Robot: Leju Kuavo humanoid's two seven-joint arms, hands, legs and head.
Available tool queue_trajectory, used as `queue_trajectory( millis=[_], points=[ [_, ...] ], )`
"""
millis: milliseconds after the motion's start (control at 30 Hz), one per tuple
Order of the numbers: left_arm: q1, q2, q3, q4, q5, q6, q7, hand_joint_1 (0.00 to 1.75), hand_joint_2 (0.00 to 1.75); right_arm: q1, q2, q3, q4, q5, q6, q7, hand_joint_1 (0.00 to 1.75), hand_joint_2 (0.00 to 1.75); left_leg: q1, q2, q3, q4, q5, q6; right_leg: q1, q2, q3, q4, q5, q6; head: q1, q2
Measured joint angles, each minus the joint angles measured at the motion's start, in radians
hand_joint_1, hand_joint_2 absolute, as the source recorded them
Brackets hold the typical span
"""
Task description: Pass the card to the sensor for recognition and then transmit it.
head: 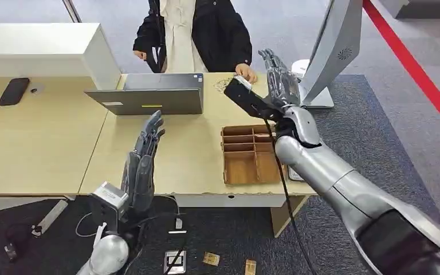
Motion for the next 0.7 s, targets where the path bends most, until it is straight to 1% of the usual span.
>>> queue_trajectory(
  millis=[100,200,333,500,700],
  points=[
    [0.004,0.0,0.0,0.0,-0.004,0.0,0.0,0.0,0.0,0.035,-0.036,-0.006,-0.079,0.036,0.049,0.003,0.0,1.75,0.0,0.0,0.0,0.0,0.0,0.0,0.0,0.0,0.0,0.0,0.0,0.0,0.0,0.0],
    [0.015,0.0,0.0,-0.004,-0.007,0.001,0.003,0.0,0.0,0.082,-0.078,-0.003,-0.173,0.112,0.109,0.029,0.0,1.75,0.0,0.0,0.0,0.0,0.0,0.0,0.0,0.0,0.0,0.0,0.0,0.0,0.0,0.0],
    [0.02,0.002,0.001,-0.006,-0.011,0.005,0.013,0.0,0.0,0.135,-0.113,0.005,-0.244,0.187,0.153,0.05,0.0,1.75,0.0,0.0,0.0,0.0,0.0,0.0,0.0,0.0,0.0,0.0,0.0,0.0,0.0,0.0],
    [0.027,0.004,0.002,-0.013,-0.021,0.01,0.015,0.0,0.0,0.179,-0.136,0.018,-0.277,0.209,0.189,0.052,0.0,1.75,0.0,0.0,0.0,0.0,0.0,0.0,0.0,0.0,0.0,0.0,0.0,0.0,0.0,0.0],
    [0.029,0.005,0.003,-0.023,-0.022,0.009,0.027,0.0,0.0,0.21,-0.139,0.021,-0.278,0.24,0.228,0.047,0.0,1.75,0.0,0.0,0.0,0.0,0.0,0.0,0.0,0.0,0.0,0.0,0.0,0.0,0.0,0.0]
  ],
)
